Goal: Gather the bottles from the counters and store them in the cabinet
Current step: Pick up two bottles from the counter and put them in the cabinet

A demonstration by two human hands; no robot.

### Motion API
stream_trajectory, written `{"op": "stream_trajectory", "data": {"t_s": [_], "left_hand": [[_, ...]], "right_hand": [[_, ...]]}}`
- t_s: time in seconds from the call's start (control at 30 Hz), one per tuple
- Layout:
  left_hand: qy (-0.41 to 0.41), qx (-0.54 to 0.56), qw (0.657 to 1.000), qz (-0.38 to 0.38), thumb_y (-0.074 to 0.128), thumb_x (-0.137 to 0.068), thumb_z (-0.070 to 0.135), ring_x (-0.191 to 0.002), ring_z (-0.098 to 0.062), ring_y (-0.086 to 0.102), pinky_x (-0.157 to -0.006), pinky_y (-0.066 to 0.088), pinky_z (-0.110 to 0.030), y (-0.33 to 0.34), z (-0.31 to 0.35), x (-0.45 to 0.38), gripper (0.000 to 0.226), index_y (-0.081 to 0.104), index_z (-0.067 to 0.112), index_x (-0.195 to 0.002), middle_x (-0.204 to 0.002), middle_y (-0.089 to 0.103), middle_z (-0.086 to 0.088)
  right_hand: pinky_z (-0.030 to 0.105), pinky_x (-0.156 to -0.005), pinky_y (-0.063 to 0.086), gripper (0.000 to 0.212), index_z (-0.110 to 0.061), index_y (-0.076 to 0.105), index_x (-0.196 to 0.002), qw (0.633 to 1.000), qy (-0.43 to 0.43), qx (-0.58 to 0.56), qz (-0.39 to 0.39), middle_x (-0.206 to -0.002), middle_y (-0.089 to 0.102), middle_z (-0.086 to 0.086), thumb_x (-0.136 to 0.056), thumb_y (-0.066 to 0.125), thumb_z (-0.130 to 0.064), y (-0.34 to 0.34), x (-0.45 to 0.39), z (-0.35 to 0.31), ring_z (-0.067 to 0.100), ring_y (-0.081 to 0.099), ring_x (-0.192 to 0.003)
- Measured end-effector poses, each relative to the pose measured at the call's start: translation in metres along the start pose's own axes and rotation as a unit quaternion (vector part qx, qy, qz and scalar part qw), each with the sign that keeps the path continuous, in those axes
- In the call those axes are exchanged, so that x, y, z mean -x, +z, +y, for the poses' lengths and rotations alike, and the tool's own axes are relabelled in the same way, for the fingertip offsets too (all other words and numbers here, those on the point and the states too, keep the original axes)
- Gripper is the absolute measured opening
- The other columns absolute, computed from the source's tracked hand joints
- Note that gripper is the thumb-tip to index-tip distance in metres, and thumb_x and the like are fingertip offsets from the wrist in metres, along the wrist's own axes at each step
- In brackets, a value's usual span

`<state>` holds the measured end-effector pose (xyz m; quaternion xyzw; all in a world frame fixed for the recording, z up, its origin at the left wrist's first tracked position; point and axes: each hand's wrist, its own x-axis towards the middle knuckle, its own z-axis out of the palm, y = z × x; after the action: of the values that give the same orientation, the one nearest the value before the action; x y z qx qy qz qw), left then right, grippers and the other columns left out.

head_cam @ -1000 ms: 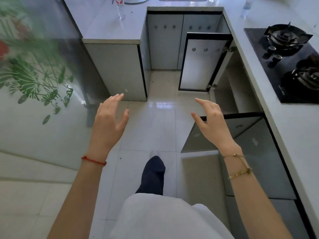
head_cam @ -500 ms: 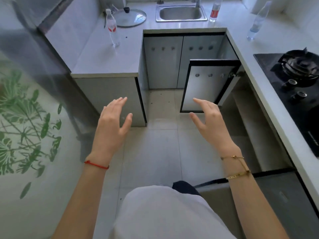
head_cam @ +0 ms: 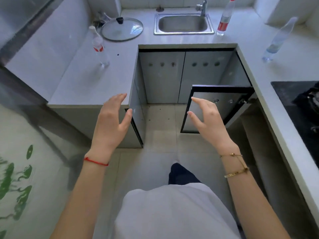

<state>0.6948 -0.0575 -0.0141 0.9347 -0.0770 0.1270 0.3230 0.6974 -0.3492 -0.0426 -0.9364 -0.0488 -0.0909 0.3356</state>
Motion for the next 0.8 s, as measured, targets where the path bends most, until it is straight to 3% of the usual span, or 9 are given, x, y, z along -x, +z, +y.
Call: {"op": "stream_trajectory", "data": {"t_s": [0.33, 0.57, 0.73, 0.8], "left_hand": [[-0.081, -0.035, 0.994, 0.058, 0.05, -0.098, 0.027, -0.136, -0.018, 0.042, -0.115, 0.033, -0.046, 0.035, -0.008, -0.154, 0.046, 0.043, 0.016, -0.141, -0.144, 0.048, -0.002], [-0.137, -0.065, 0.985, 0.079, 0.049, -0.098, 0.029, -0.133, -0.02, 0.044, -0.113, 0.037, -0.041, 0.055, -0.053, -0.245, 0.046, 0.043, 0.017, -0.142, -0.143, 0.05, -0.004], [-0.151, -0.071, 0.981, 0.096, 0.051, -0.097, 0.028, -0.131, -0.022, 0.046, -0.11, 0.041, -0.04, 0.06, -0.092, -0.321, 0.047, 0.044, 0.016, -0.141, -0.143, 0.05, -0.005], [-0.154, -0.075, 0.979, 0.107, 0.051, -0.096, 0.027, -0.13, -0.022, 0.047, -0.11, 0.041, -0.04, 0.056, -0.106, -0.351, 0.045, 0.046, 0.014, -0.139, -0.14, 0.052, -0.006]], "right_hand": [[0.044, -0.11, 0.04, 0.047, -0.019, 0.045, -0.14, 0.995, -0.08, -0.006, -0.056, -0.138, 0.052, -0.002, -0.096, 0.056, -0.032, -0.003, -0.221, 0.035, 0.016, 0.039, -0.134], [0.032, -0.113, 0.032, 0.046, -0.022, 0.044, -0.141, 0.989, -0.105, -0.015, -0.101, -0.138, 0.051, -0.007, -0.097, 0.054, -0.034, 0.044, -0.341, 0.041, 0.012, 0.036, -0.135], [0.011, -0.103, 0.024, 0.047, -0.023, 0.042, -0.142, 0.983, -0.124, -0.01, -0.133, -0.141, 0.049, -0.007, -0.097, 0.053, -0.035, 0.081, -0.437, 0.032, 0.01, 0.035, -0.136], [0.01, -0.103, 0.024, 0.047, -0.024, 0.042, -0.142, 0.982, -0.127, -0.012, -0.141, -0.142, 0.049, -0.007, -0.097, 0.053, -0.036, 0.092, -0.475, 0.022, 0.011, 0.035, -0.137]]}}
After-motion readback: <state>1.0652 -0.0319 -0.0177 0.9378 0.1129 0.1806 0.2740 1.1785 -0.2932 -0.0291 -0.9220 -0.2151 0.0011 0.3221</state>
